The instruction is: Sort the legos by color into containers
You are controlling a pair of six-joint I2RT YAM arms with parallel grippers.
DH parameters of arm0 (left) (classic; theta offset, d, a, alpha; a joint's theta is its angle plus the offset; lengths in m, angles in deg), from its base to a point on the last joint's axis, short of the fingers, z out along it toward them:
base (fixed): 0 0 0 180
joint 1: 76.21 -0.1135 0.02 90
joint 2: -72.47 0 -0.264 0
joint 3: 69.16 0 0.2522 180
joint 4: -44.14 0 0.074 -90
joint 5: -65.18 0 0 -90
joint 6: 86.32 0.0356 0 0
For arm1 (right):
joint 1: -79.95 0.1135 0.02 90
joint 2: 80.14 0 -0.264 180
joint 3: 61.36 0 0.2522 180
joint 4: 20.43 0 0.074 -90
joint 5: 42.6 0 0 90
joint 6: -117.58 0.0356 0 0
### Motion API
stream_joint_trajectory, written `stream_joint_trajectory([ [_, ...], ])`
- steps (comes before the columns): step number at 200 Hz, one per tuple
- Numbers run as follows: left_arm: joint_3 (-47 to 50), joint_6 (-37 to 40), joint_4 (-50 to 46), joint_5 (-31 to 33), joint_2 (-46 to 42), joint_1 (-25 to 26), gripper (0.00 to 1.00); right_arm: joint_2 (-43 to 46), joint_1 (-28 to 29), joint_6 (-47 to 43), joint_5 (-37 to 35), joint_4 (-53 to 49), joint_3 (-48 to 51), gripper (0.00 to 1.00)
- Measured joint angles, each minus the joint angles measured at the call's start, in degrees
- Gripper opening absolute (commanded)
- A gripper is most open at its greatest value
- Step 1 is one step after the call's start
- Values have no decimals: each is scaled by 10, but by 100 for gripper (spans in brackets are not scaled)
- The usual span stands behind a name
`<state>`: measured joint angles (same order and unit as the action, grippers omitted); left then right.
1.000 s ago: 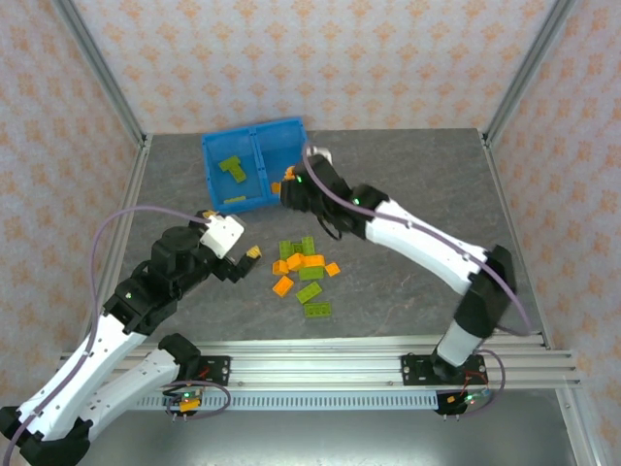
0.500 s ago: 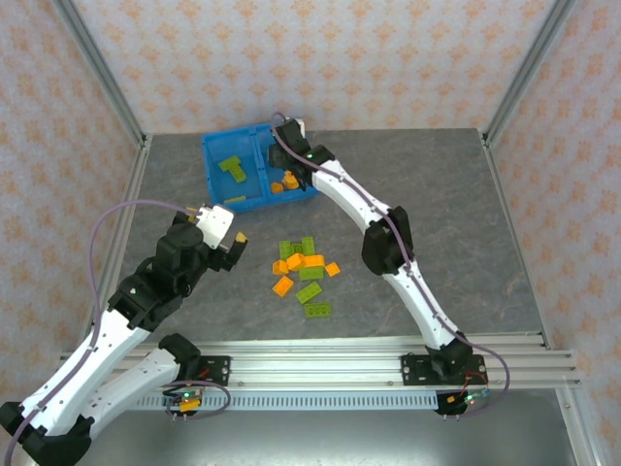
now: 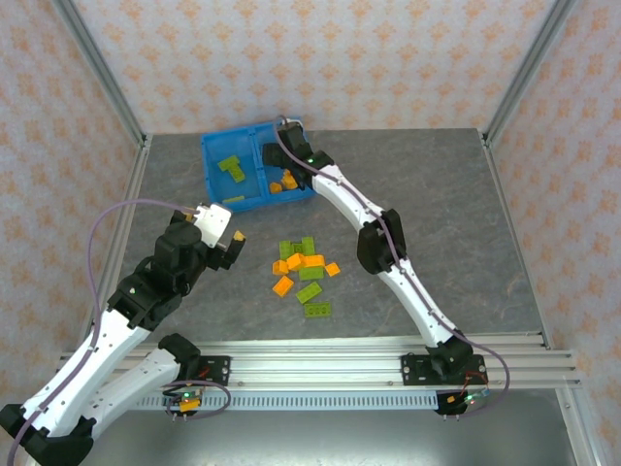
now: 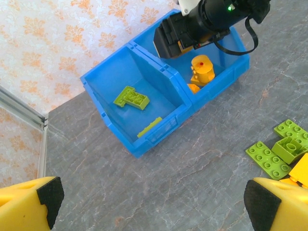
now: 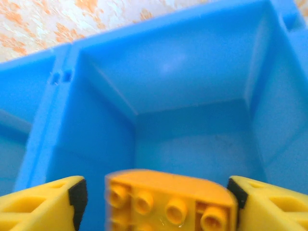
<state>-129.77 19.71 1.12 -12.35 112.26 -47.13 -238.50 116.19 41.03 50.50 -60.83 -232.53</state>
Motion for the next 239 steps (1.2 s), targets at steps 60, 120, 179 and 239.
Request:
stream_joint_trajectory([
  [60, 0, -1, 3, -2, 6, -4, 100, 73, 0, -17, 12, -31, 17, 87],
  [120, 3, 8, 9, -46, 20, -4, 100, 491, 0, -49, 45, -80, 363, 94],
  [179, -18, -64, 13, -185, 124, 3, 100, 966, 1, -33, 109, -139, 797, 99],
  [239, -9, -392, 0, -180, 182, 143, 99, 1246, 1, 94, 176, -263, 1066, 99],
])
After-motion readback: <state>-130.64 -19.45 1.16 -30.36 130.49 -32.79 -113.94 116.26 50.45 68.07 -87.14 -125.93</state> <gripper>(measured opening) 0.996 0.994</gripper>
